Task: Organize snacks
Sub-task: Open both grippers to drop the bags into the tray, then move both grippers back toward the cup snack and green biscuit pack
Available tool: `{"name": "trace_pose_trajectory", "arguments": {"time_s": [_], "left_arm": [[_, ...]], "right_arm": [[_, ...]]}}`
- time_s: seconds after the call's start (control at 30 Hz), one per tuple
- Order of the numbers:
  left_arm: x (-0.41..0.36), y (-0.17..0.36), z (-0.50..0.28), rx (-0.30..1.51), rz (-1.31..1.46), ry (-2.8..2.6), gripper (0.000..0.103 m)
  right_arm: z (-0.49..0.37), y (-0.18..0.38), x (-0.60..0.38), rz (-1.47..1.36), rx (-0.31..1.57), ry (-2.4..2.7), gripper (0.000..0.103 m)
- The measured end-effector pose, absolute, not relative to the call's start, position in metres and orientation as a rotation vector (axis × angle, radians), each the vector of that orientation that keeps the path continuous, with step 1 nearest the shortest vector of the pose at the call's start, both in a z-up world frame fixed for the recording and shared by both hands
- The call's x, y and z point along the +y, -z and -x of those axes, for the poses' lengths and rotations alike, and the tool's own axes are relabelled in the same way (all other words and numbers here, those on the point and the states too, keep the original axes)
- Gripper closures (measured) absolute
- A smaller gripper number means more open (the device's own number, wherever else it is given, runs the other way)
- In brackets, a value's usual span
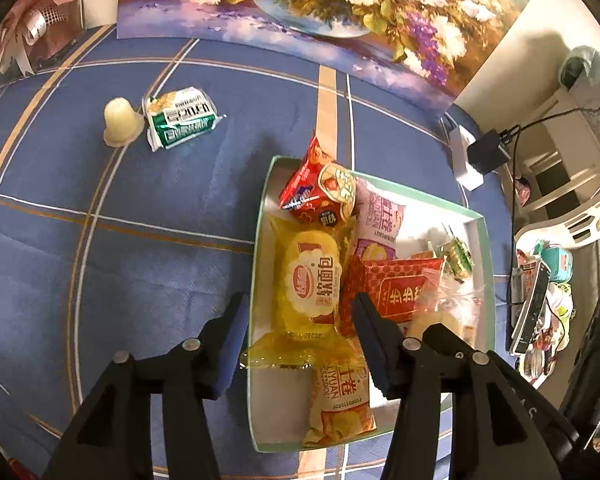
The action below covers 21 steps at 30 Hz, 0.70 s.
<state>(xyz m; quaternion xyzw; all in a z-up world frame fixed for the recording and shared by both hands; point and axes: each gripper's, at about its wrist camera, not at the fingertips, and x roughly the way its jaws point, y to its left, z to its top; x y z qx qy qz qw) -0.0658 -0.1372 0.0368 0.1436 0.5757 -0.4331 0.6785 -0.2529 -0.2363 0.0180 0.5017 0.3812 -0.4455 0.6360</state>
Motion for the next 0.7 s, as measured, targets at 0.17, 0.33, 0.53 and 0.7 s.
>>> {"name": "trace_pose_trajectory", "arguments": {"time_s": [0.17,0.33,0.53,0.7], "left_arm": [[-0.132,-0.047,0.057,1.280,-0.304,0.953,0.039],[-0.123,-0.051,0.041,1.277,-0.280,0.896,0.033],[-0.110,-0.045,0.018,1.295,-0.284,0.763,0.018],[-0.099,-0.037,0.002,1.291,-0.325,0.649,0.018]], "right_arm": [[0.250,-0.027,-0.235,-1.127,0.857,1.011,0.017],[0.249,-0.032,-0.235,-1.112,0.862,1.019,0.017],[0.247,-0.033,-0.234,-1.090,0.875,1.027,0.017],[0.239,-0.032,-0.231,-1.070,0.893,1.019,0.011]]}}
